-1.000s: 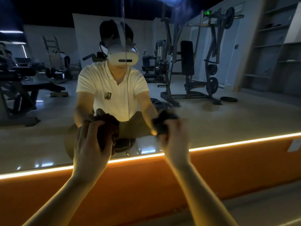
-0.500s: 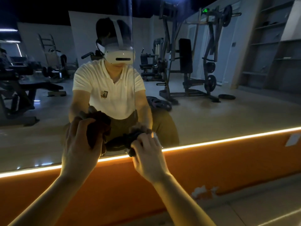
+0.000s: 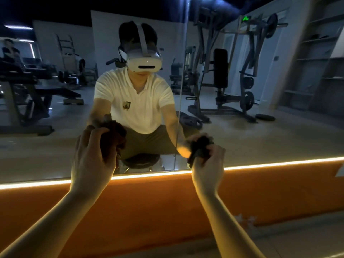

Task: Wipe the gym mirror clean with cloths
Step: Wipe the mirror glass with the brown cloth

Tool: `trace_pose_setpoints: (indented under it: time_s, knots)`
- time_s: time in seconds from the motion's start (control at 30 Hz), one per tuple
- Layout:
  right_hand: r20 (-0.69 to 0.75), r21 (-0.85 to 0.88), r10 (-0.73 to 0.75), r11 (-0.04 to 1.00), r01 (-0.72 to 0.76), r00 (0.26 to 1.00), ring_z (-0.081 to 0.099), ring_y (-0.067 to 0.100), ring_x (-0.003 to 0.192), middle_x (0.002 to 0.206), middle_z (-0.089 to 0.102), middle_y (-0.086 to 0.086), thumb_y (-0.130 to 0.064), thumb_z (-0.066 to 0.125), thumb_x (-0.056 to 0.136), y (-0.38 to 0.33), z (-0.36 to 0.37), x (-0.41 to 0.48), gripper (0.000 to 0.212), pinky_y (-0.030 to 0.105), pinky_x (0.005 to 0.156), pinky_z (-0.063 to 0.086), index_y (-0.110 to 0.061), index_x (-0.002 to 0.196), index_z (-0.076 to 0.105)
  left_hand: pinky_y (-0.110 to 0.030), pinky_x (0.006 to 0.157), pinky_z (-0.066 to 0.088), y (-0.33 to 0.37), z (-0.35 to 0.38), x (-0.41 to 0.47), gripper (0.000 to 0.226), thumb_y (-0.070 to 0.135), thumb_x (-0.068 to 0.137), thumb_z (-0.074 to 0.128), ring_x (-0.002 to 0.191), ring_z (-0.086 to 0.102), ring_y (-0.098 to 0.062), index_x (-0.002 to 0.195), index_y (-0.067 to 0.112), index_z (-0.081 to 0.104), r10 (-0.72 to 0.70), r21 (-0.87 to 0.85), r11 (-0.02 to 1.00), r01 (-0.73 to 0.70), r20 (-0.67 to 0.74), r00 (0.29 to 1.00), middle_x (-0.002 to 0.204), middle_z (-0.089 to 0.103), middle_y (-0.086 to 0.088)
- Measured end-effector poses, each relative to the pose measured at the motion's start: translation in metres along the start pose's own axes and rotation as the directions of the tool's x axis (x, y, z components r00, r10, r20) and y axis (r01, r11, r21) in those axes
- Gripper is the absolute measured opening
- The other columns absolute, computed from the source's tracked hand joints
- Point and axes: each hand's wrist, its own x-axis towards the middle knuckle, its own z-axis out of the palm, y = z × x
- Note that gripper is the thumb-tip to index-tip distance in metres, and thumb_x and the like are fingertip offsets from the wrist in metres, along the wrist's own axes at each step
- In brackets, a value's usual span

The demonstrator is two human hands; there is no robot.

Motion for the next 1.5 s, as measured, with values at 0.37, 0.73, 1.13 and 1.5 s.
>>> trace_pose_setpoints:
  time_s: [0.37, 0.73, 1.13, 1.5]
  knots:
    - [0.550, 0.020, -0.662, 0.620, 0.784, 0.510, 0.051, 0.011, 0.074, 0.088, 0.054, -0.006, -0.027, 0.050, 0.103, -0.092, 0.043, -0.056, 0.020, 0.033, 0.075, 0.050, -0.014, 0.107, 0.063, -0.051, 0.088, 0.052, -0.049, -0.040, -0.004, 0.040, 0.010, 0.093, 0.068, 0.116, 0.054, -0.036, 0.129, 0.008, 0.052, -0.132, -0.016, 0.991, 0.131, -0.040, 0.990, 0.124, 0.057, -0.017]
    - [0.420, -0.079, -0.632, 0.689, 0.721, 0.651, 0.052, 0.000, 0.091, 0.102, 0.056, -0.014, -0.030, 0.051, 0.103, -0.107, 0.068, -0.053, 0.021, 0.024, 0.085, 0.043, -0.018, 0.116, 0.063, -0.045, 0.090, 0.051, -0.047, -0.035, -0.001, 0.044, 0.008, 0.093, 0.070, 0.117, 0.053, -0.029, 0.132, 0.014, 0.050, -0.194, -0.123, 0.976, 0.181, -0.105, 0.975, 0.128, 0.054, -0.011]
    - [-0.004, -0.065, -0.574, 0.817, 0.573, 0.819, 0.054, 0.024, 0.122, 0.132, 0.052, 0.011, -0.018, 0.051, 0.098, -0.185, 0.055, -0.004, 0.033, 0.038, 0.103, 0.050, -0.009, 0.129, 0.057, -0.041, 0.098, 0.050, -0.070, -0.056, -0.012, 0.051, 0.006, 0.088, 0.074, 0.121, 0.054, -0.025, 0.133, 0.009, 0.052, -0.207, -0.055, 0.978, 0.203, -0.081, 0.975, 0.129, 0.057, -0.011]
    - [0.184, -0.078, -0.596, 0.784, 0.616, 0.782, 0.058, 0.015, 0.097, 0.112, 0.059, 0.005, -0.027, 0.051, 0.102, -0.135, 0.056, -0.029, 0.023, 0.041, 0.089, 0.054, -0.012, 0.117, 0.061, -0.050, 0.101, 0.052, -0.070, -0.054, -0.009, 0.042, 0.005, 0.092, 0.070, 0.122, 0.053, -0.023, 0.130, 0.012, 0.051, -0.251, -0.104, 0.965, 0.240, -0.109, 0.962, 0.129, 0.057, -0.008]
